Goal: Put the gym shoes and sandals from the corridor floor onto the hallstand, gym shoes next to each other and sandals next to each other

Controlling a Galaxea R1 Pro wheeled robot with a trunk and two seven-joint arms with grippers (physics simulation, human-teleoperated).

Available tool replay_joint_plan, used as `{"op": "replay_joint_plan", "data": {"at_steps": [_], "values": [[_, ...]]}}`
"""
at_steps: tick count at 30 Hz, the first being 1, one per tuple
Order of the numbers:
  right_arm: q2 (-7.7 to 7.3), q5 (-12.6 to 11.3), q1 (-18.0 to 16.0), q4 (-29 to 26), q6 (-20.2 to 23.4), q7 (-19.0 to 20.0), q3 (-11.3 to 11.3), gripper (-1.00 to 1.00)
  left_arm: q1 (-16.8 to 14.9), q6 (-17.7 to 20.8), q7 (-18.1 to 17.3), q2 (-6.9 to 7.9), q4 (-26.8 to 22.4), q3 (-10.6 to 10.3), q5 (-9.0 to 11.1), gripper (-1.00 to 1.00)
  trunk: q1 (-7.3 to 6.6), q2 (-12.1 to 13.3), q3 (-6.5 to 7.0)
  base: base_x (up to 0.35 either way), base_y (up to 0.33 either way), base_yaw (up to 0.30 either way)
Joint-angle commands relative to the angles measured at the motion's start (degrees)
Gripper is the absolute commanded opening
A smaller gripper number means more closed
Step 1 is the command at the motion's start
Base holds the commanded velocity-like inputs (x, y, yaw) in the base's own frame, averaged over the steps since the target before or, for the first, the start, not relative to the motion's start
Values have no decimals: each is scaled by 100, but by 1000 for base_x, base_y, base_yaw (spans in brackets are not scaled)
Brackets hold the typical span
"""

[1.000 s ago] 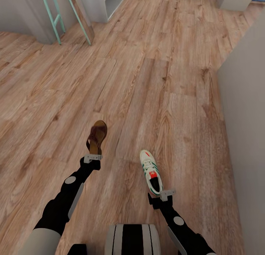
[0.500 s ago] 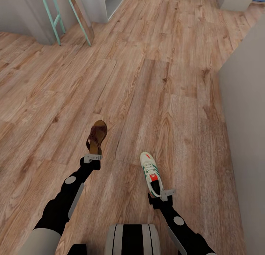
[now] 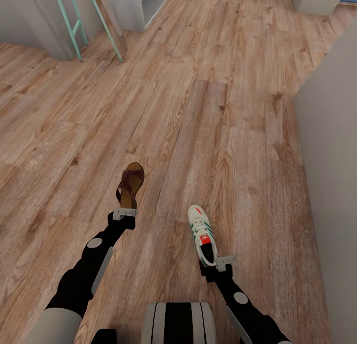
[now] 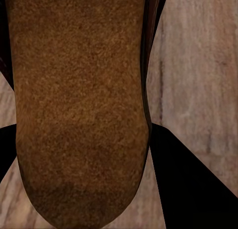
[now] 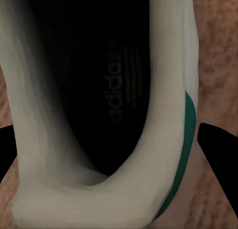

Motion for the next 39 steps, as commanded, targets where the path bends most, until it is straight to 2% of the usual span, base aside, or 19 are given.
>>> {"op": "replay_joint_plan", "data": {"at_steps": [1, 25, 39], "values": [[-5, -67, -5, 4, -26, -39, 39, -100, -1, 33, -17, 2, -9, -3, -20, -100, -1, -1, -3, 0, 0, 0], [-5, -68, -5, 4, -26, -39, 39, -100, 7, 40, -34, 36, -23, 3, -24, -100, -1, -1, -3, -2, 0, 0], [-5, -68, -5, 4, -34, -39, 51, -100, 8, 42, -29, 47, -22, 12, -30, -100, -37, 18, 307, 0, 0, 0]]}}
